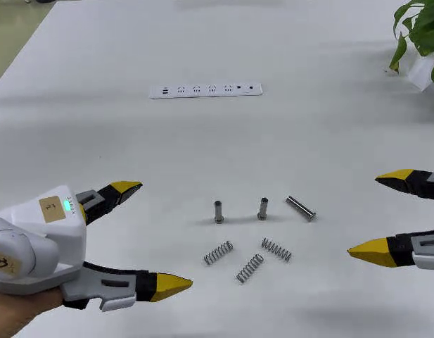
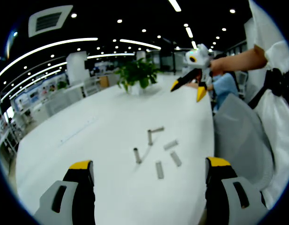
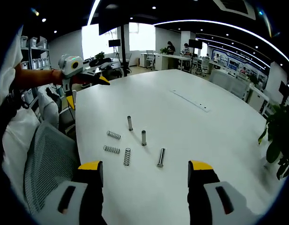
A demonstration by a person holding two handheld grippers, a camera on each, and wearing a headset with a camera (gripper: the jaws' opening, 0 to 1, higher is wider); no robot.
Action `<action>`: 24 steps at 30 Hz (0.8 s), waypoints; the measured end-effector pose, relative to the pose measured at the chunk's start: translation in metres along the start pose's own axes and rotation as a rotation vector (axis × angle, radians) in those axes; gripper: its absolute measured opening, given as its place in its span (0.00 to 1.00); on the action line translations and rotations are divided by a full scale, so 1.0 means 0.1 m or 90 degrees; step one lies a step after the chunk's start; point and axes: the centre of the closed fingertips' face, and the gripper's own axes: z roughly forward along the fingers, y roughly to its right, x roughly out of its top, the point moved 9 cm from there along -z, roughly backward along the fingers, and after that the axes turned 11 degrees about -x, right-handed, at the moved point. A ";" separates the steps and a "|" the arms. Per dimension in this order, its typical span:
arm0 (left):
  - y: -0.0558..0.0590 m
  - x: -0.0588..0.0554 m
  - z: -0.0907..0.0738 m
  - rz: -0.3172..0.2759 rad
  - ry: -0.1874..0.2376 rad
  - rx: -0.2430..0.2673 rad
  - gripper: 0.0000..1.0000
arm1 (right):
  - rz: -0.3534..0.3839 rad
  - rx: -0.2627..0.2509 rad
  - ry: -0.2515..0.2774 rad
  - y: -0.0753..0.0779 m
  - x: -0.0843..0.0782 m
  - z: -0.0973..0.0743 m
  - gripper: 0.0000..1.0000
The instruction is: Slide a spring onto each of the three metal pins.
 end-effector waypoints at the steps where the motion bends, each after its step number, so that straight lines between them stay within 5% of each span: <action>1: 0.00 0.00 0.00 0.000 0.001 0.000 1.00 | 0.001 -0.001 -0.009 0.02 0.02 0.03 0.71; 17: -0.02 -0.02 0.03 -0.011 0.010 0.001 1.00 | 0.003 -0.003 -0.092 0.17 0.24 0.56 0.42; 24: -0.05 -0.04 0.03 -0.017 0.015 0.003 1.00 | 0.008 -0.002 -0.140 0.34 0.17 0.90 0.33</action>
